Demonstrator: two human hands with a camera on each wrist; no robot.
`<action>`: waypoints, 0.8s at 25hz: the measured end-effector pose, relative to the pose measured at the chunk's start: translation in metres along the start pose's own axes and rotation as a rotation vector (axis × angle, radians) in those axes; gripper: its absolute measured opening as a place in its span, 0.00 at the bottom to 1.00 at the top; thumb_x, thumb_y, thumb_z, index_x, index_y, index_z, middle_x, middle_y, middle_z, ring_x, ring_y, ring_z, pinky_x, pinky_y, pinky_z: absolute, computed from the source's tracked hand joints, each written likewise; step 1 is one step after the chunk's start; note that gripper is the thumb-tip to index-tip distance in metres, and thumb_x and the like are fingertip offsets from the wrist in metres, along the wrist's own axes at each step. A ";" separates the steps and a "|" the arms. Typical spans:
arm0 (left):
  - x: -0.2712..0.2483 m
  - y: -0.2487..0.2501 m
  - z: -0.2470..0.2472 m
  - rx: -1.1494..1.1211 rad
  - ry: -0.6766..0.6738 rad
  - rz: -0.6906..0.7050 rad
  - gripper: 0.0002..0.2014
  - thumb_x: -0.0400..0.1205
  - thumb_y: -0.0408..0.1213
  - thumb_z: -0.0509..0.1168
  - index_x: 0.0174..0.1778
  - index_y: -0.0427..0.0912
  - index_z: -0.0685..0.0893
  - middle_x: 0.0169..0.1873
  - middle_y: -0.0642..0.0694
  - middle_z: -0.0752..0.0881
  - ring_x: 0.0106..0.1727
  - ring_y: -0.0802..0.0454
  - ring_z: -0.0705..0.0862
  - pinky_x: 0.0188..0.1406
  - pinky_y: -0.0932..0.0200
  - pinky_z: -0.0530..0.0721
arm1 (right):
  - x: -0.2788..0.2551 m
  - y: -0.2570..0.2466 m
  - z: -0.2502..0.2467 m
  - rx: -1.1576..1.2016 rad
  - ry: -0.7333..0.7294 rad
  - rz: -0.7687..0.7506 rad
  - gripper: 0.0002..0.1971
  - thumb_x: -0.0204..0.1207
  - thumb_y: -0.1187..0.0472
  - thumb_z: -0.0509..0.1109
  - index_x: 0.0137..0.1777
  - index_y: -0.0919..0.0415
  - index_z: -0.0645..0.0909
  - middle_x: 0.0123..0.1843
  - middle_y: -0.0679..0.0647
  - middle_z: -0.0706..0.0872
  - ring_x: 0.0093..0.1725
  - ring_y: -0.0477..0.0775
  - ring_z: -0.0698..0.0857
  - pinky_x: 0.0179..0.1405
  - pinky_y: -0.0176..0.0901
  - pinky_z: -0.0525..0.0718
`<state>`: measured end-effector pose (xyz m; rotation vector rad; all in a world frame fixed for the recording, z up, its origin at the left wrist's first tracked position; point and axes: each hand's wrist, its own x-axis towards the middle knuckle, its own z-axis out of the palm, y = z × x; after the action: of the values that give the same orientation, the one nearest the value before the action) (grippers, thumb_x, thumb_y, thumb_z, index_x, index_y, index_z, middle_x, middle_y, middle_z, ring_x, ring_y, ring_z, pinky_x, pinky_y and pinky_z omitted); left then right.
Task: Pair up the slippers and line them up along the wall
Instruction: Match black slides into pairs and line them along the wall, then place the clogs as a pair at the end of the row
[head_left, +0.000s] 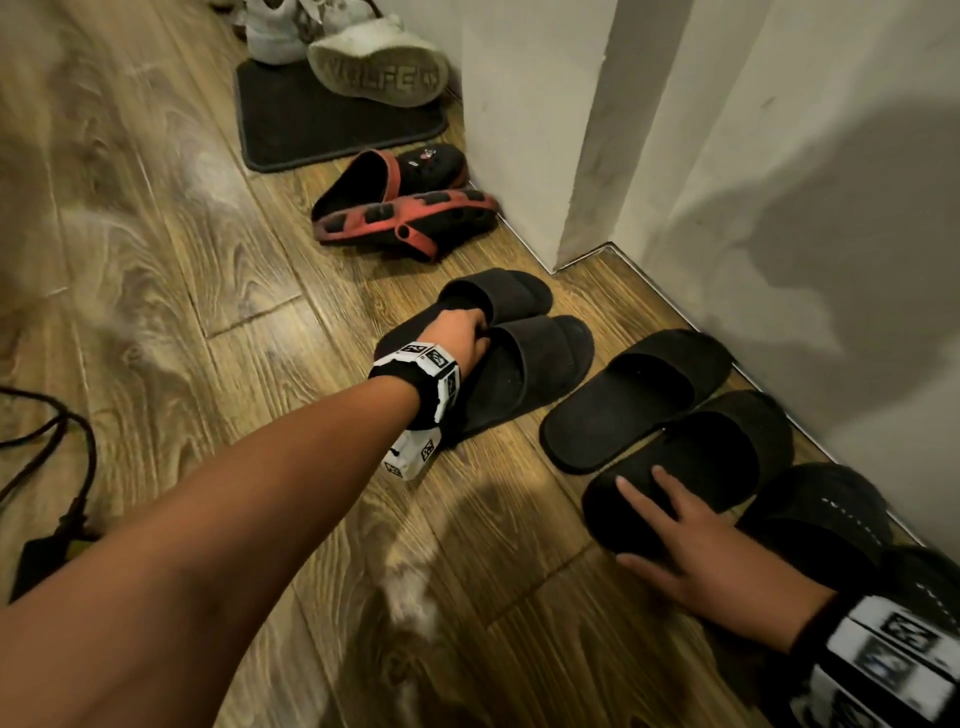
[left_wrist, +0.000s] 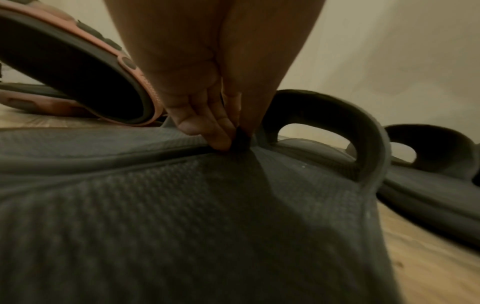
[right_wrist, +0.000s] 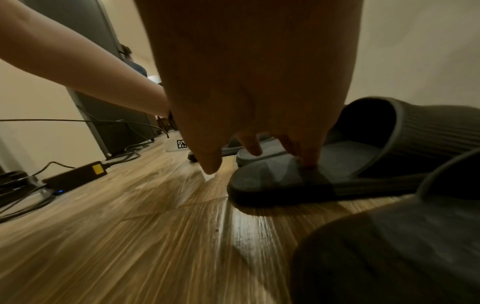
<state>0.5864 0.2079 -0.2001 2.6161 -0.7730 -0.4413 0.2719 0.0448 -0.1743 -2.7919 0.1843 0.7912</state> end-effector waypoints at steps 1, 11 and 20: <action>0.002 0.003 0.000 -0.005 -0.001 -0.006 0.12 0.81 0.38 0.65 0.57 0.38 0.82 0.53 0.34 0.87 0.56 0.36 0.85 0.55 0.48 0.83 | 0.002 0.000 0.002 -0.003 -0.036 0.012 0.46 0.66 0.22 0.44 0.82 0.36 0.33 0.87 0.56 0.34 0.86 0.57 0.45 0.81 0.50 0.64; 0.009 -0.006 -0.009 -0.049 -0.151 0.028 0.17 0.79 0.41 0.70 0.63 0.41 0.83 0.54 0.40 0.89 0.56 0.42 0.87 0.50 0.62 0.76 | 0.013 0.007 0.000 0.029 -0.124 0.020 0.57 0.56 0.13 0.40 0.84 0.41 0.38 0.87 0.59 0.34 0.86 0.58 0.40 0.85 0.49 0.51; 0.028 -0.084 -0.060 0.334 0.020 -0.134 0.21 0.82 0.39 0.61 0.71 0.37 0.76 0.65 0.29 0.78 0.66 0.31 0.78 0.66 0.41 0.79 | 0.014 0.003 -0.002 0.033 -0.183 0.049 0.56 0.57 0.13 0.40 0.84 0.41 0.37 0.86 0.59 0.32 0.86 0.60 0.38 0.83 0.50 0.48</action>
<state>0.6703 0.2735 -0.1889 2.9916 -0.7197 -0.3471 0.2835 0.0403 -0.1809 -2.6752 0.2316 1.0389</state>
